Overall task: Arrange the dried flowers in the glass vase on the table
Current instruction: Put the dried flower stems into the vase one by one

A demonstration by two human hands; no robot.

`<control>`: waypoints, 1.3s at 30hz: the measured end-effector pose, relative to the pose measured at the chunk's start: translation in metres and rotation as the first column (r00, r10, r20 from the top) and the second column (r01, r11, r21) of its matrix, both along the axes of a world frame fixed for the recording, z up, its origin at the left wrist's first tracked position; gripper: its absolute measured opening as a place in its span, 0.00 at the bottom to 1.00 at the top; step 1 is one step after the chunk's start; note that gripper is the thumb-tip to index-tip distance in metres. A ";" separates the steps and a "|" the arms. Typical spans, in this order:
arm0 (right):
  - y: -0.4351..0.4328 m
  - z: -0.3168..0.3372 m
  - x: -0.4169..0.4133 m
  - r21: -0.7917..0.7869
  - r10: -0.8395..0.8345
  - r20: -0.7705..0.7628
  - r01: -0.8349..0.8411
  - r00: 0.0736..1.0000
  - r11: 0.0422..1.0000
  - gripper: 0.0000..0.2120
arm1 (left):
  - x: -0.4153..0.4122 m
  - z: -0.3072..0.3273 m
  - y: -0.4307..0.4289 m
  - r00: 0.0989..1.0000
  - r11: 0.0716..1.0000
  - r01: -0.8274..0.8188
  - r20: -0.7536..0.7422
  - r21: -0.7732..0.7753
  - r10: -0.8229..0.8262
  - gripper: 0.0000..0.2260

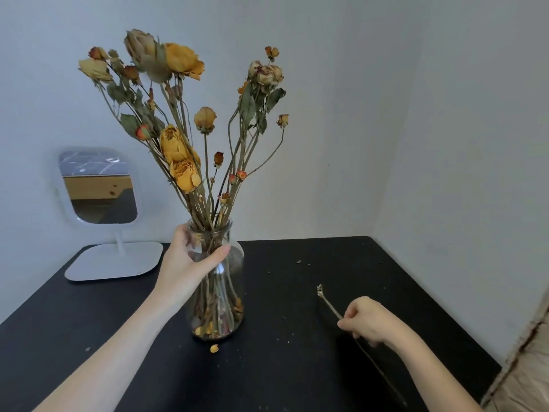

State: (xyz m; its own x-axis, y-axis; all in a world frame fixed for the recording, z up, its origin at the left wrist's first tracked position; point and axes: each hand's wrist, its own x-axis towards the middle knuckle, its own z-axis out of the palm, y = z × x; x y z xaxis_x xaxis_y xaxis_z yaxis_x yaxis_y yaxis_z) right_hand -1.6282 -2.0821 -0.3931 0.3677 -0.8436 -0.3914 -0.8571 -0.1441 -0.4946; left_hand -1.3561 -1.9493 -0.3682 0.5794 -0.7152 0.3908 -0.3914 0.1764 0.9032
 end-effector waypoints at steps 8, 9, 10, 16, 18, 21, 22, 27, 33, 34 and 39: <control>0.012 0.023 0.023 -0.240 0.103 0.425 0.003 0.900 0.971 0.04 | 0.006 0.000 0.000 0.999 0.999 0.033 -0.028 0.018 -0.033 0.34; 0.015 0.027 0.026 -0.262 0.115 0.476 0.016 0.872 0.965 0.04 | 0.007 0.000 0.001 0.999 0.999 0.040 -0.032 0.022 -0.040 0.33; 0.018 0.030 0.029 -0.275 0.126 0.519 0.026 0.845 0.961 0.04 | 0.008 0.000 0.001 0.998 0.998 0.048 -0.034 0.026 -0.048 0.32; 0.031 0.047 0.045 -0.321 0.201 0.638 0.018 0.743 0.947 0.03 | 0.010 0.004 0.003 0.997 0.995 0.072 -0.010 0.067 -0.071 0.21; 0.035 0.051 0.050 -0.328 0.222 0.664 0.012 0.714 0.944 0.03 | 0.012 0.005 0.003 0.997 0.994 0.074 0.004 0.085 -0.075 0.19; 0.041 0.054 0.056 -0.337 0.244 0.702 0.011 0.669 0.941 0.03 | 0.014 0.005 0.005 0.995 0.990 0.100 0.021 0.096 -0.102 0.19; 0.043 0.055 0.058 -0.342 0.251 0.716 0.014 0.651 0.939 0.03 | 0.014 0.005 0.006 0.993 0.989 0.109 0.023 0.101 -0.112 0.19; 0.058 0.066 0.069 -0.367 0.295 0.798 0.036 0.526 0.929 0.05 | 0.016 0.006 0.012 0.988 0.983 0.151 0.006 0.108 -0.152 0.18; 0.084 0.092 0.082 -0.500 0.445 0.826 0.088 0.346 0.861 0.08 | 0.028 0.004 0.020 0.984 0.973 0.157 0.053 0.168 -0.167 0.12; 0.087 0.096 0.084 -0.530 0.474 0.817 0.107 0.328 0.841 0.09 | 0.029 0.005 0.020 0.984 0.971 0.157 0.059 0.179 -0.170 0.12; 0.090 0.115 0.094 -0.591 0.530 0.798 0.202 0.289 0.781 0.06 | 0.015 0.015 0.015 0.994 0.992 0.090 0.051 0.084 -0.094 0.21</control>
